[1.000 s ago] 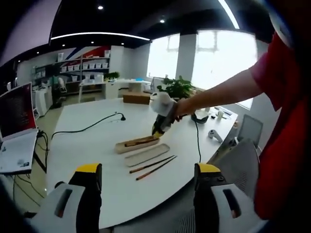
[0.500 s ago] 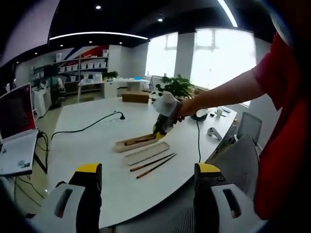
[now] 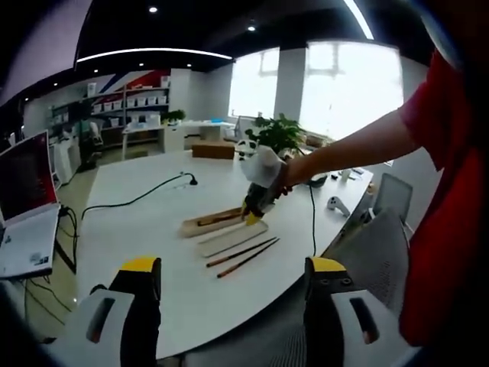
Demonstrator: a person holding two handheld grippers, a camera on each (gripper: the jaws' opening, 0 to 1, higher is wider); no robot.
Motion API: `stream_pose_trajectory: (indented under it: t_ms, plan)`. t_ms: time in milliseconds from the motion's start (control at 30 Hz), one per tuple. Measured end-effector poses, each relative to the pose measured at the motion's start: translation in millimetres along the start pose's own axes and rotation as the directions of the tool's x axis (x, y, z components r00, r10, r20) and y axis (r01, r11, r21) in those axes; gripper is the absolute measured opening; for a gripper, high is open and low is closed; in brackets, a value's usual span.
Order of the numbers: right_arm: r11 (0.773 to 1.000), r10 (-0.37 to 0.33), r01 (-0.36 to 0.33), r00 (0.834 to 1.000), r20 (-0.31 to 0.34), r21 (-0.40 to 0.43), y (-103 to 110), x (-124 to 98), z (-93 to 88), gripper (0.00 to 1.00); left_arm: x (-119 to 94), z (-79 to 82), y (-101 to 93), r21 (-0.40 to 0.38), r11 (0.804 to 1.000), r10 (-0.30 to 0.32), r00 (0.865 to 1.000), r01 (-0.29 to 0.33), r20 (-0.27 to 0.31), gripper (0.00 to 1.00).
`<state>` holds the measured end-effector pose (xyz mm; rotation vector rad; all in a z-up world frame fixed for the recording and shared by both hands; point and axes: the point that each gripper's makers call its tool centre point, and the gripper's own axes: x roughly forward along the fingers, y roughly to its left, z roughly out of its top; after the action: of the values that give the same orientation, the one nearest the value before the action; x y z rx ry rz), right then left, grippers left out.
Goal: Arrange the utensils inside the cutlery case until each visible utensil rests in its matching compartment.
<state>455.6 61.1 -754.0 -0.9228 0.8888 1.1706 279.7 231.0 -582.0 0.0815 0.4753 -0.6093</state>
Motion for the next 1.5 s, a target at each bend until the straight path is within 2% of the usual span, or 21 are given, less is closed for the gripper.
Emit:
stream_pose_trajectory:
  t_ms: [333, 767, 1033, 1500]
  plan:
    - [0.998, 0.057, -0.057, 0.998, -0.016, -0.026, 29.5, 18.6, -6.5, 0.12, 1.2, -5.3, 2.9, -0.006, 1.000, 0.003, 1.000, -0.003, -0.012, 0.78]
    - [0.995, 0.087, -0.088, 0.996, -0.014, -0.041, 53.7, 39.4, -4.8, 0.11, -0.7, -10.9, 5.0, -0.017, 1.000, 0.014, 1.000, -0.015, -0.023, 0.78]
    - [0.994, 0.106, -0.106, 0.994, -0.007, -0.038, 65.6, 49.4, -2.3, 0.11, -2.1, -13.5, 5.6, -0.023, 0.999, 0.021, 0.999, -0.022, -0.030, 0.78]
    - [0.992, 0.117, -0.117, 0.993, -0.012, -0.045, 68.6, 53.2, -0.7, 0.10, -2.9, -14.6, 7.5, -0.027, 0.999, 0.029, 0.999, -0.030, -0.028, 0.77]
